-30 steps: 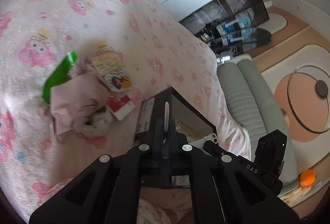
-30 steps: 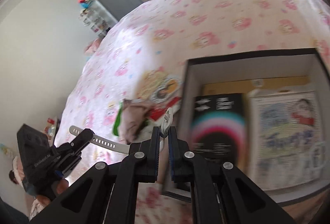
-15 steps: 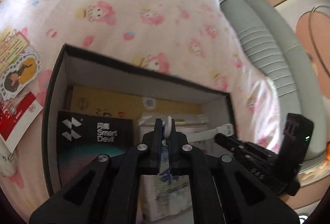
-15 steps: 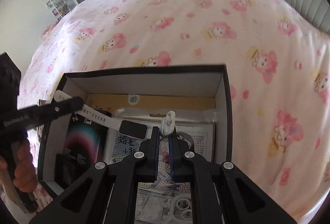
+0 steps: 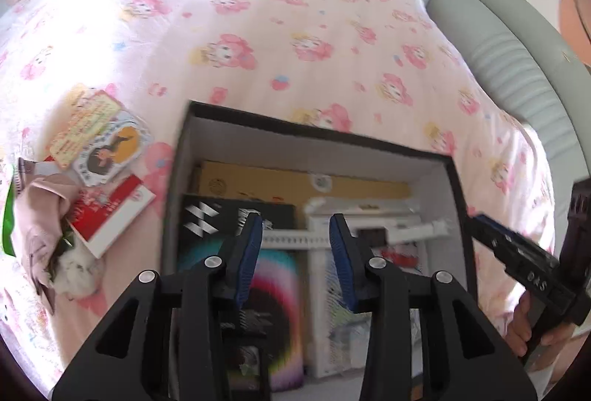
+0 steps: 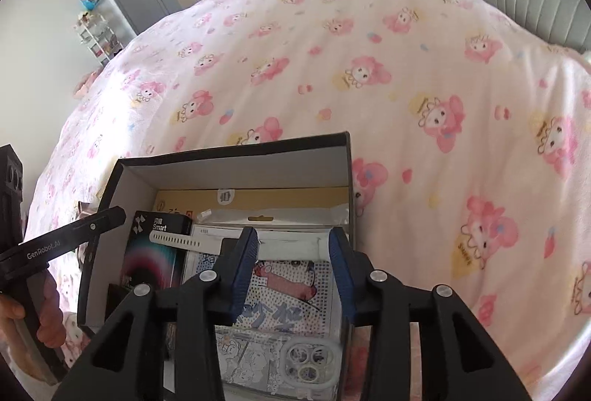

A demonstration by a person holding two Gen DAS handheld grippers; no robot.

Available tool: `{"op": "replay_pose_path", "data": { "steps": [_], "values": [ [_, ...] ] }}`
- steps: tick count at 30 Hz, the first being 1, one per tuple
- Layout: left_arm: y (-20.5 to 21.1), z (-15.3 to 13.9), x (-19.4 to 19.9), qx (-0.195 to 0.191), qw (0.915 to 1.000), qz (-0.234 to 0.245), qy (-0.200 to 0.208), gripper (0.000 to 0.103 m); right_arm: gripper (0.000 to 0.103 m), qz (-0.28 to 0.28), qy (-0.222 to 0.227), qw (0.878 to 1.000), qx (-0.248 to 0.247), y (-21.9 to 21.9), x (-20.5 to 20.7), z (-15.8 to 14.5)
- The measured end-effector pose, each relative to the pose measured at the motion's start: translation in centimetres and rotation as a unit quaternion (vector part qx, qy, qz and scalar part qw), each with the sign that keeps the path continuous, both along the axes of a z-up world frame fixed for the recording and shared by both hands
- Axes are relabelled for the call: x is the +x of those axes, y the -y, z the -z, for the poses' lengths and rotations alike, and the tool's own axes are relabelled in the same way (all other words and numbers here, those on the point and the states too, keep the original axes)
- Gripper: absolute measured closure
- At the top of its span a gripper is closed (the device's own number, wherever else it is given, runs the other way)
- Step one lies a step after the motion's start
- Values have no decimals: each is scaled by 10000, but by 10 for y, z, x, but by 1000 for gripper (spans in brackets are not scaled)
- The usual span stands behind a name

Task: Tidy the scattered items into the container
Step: 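Lower the smartwatch into the box and open the left tool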

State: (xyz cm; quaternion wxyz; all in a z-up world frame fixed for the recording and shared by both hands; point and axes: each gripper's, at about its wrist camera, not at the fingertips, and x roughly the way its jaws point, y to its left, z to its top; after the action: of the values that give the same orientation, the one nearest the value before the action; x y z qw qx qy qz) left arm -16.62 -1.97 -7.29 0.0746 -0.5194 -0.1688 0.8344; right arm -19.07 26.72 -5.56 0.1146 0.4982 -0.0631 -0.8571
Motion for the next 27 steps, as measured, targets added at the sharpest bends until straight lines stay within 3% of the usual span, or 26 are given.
{"op": "replay_pose_path", "data": {
  "steps": [4, 5, 9, 13, 17, 20, 24, 27],
  "values": [
    [-39, 12, -6, 168, 9976, 631, 216, 81, 68, -50, -462, 9988, -128, -3, 7, -16],
    [-51, 19, -9, 149, 9964, 775, 304, 83, 73, -138, -439, 9988, -189, -2, 8, -18],
    [-85, 51, -21, 146, 9908, 1048, 838, 86, 82, -451, 298, 9985, -98, 9, 1, 8],
    [-91, 63, -33, 52, 9904, 943, 1014, 86, 82, -672, 844, 9942, 34, 19, -5, 37],
    [-82, 60, -46, -142, 9883, 766, 1313, 86, 82, -728, 924, 9930, 107, 25, -15, 43],
    [-77, 63, -58, 9, 9849, 829, 1518, 86, 82, -795, 1008, 9916, 133, 32, -25, 45],
    [-67, 65, -73, 206, 9881, 666, 1371, 86, 82, -806, 912, 9921, 294, 36, -31, 46],
    [-58, 59, -84, 144, 9934, 380, 1072, 86, 82, -613, 726, 9948, 368, 32, -41, 44]
  ]
}}
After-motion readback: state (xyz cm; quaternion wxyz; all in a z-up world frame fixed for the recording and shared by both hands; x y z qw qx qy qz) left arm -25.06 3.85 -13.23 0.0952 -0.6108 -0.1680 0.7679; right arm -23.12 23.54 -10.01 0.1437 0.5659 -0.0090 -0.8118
